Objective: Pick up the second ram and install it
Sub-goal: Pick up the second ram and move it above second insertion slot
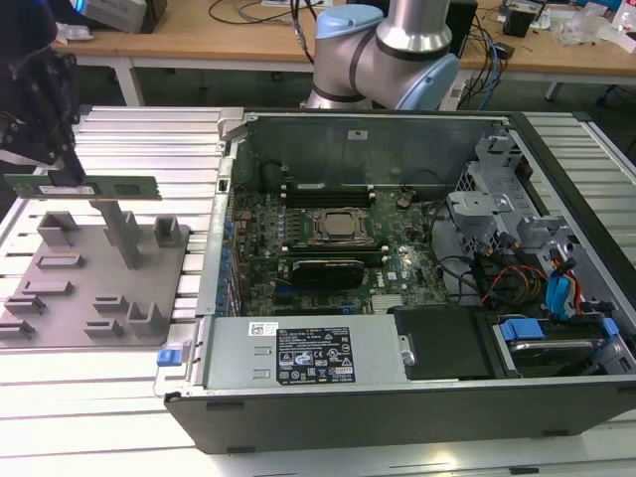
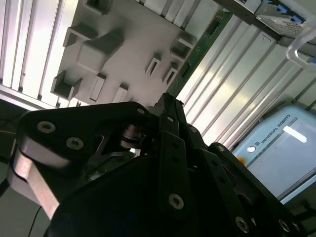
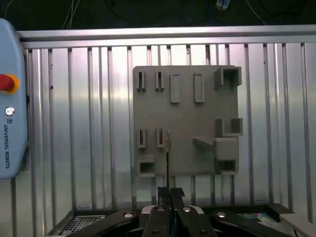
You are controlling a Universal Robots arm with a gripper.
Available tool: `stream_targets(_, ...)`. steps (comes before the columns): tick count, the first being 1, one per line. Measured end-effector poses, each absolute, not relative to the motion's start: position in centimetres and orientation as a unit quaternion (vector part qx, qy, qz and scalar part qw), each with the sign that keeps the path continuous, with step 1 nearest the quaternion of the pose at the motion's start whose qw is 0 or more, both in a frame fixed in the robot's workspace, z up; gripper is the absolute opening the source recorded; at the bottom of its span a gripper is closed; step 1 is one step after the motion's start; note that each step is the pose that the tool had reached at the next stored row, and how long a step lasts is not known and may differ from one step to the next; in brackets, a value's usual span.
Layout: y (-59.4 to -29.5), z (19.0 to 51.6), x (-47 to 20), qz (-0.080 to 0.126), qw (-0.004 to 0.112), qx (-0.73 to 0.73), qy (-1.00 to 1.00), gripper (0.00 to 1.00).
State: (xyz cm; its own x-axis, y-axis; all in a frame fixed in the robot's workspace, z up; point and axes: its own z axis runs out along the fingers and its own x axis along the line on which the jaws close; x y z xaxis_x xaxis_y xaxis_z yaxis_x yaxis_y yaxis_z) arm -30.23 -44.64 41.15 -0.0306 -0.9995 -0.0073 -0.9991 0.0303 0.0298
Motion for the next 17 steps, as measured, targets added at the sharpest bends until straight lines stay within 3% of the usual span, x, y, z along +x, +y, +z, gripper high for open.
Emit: stream_targets(17,-44.6,41.2,-24.3,-0.013,0.008,0.696,-0.718,0.09)
